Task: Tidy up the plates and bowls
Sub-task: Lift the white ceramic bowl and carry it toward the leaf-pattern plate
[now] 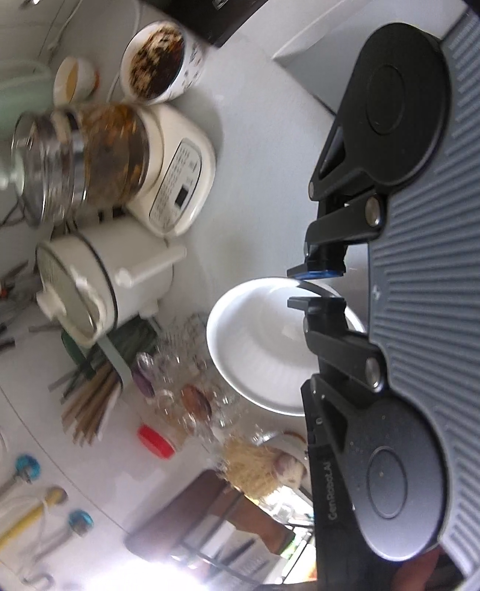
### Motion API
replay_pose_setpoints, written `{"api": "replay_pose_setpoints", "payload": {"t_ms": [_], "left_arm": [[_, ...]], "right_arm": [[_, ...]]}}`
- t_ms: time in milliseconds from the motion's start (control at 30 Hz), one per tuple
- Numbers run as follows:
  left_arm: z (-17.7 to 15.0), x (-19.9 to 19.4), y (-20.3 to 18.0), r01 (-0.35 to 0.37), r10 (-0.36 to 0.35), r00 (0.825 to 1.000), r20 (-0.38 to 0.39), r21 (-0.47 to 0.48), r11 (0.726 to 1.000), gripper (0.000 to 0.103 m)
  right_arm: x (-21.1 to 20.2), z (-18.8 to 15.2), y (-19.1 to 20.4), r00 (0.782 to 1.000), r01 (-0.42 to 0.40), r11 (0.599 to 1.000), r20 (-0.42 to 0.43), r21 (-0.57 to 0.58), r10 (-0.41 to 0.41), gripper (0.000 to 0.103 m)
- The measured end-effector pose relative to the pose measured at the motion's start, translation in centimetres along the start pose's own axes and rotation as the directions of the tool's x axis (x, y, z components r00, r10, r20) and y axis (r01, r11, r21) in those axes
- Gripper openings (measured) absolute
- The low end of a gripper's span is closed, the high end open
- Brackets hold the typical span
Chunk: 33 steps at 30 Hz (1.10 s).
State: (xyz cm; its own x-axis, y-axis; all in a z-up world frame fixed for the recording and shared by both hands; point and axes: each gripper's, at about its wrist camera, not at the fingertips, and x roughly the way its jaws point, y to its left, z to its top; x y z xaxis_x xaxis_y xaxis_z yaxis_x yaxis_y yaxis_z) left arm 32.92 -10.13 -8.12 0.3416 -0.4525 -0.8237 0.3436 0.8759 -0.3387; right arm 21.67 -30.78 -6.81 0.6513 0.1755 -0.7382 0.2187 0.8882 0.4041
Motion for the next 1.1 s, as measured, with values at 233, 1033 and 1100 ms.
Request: {"api": "replay_pose_setpoints", "payload": {"t_ms": [233,1033,1100], "left_arm": [[-0.6,-2.6,3.1,-0.03,0.035,0.998,0.06,-0.087,0.996,0.011],[-4.9,-2.3,11.7,-0.107,0.149,0.984,0.099,-0.345,0.932,0.011],[-4.9,-1.9,11.6,-0.104,0.145,0.985,0.093,-0.347,0.932,0.011]], "right_arm": [[1.1,0.5,3.1,0.998,-0.062,0.995,-0.026,-0.08,0.06,0.012],[9.5,-0.3,8.8,0.965,-0.166,0.962,-0.237,-0.217,0.113,0.014],[9.6,-0.4,8.4,0.965,-0.159,0.964,-0.239,-0.215,0.106,0.014]]}}
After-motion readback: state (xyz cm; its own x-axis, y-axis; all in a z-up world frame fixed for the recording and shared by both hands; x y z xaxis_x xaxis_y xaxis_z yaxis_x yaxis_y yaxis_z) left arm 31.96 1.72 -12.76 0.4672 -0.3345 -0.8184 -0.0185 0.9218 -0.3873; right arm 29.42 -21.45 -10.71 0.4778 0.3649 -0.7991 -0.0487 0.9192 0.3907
